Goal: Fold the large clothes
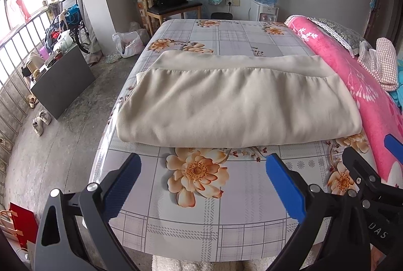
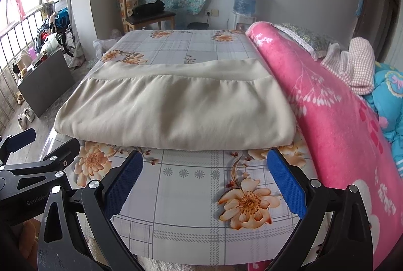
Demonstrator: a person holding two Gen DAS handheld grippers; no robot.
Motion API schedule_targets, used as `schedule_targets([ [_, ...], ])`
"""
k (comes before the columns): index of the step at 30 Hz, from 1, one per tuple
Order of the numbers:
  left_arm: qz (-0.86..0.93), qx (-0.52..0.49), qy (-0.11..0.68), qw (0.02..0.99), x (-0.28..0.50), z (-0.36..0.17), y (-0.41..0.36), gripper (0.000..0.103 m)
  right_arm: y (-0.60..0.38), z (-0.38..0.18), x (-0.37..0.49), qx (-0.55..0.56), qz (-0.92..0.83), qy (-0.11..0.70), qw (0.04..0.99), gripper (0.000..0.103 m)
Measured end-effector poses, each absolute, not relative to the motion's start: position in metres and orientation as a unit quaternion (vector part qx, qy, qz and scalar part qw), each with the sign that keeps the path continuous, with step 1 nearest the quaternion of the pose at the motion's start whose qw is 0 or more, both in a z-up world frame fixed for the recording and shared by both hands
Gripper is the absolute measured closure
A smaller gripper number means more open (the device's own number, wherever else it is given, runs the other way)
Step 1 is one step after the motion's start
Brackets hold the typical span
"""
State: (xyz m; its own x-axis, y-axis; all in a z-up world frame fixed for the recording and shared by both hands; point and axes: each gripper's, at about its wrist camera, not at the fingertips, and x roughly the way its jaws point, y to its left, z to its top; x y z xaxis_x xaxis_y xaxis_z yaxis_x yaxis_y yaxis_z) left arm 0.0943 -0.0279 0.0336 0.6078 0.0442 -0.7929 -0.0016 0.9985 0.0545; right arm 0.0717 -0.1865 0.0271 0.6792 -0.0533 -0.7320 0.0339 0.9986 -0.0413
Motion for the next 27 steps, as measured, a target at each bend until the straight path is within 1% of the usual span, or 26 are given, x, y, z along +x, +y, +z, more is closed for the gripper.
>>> schedule_targets([
  [27,-0.006,0.010,0.460,0.888,0.0959,0.0251,-0.0249,0.005,-0.1928,0.0256,0.0704,0.001,-0.026,0.417,0.908,0.008],
])
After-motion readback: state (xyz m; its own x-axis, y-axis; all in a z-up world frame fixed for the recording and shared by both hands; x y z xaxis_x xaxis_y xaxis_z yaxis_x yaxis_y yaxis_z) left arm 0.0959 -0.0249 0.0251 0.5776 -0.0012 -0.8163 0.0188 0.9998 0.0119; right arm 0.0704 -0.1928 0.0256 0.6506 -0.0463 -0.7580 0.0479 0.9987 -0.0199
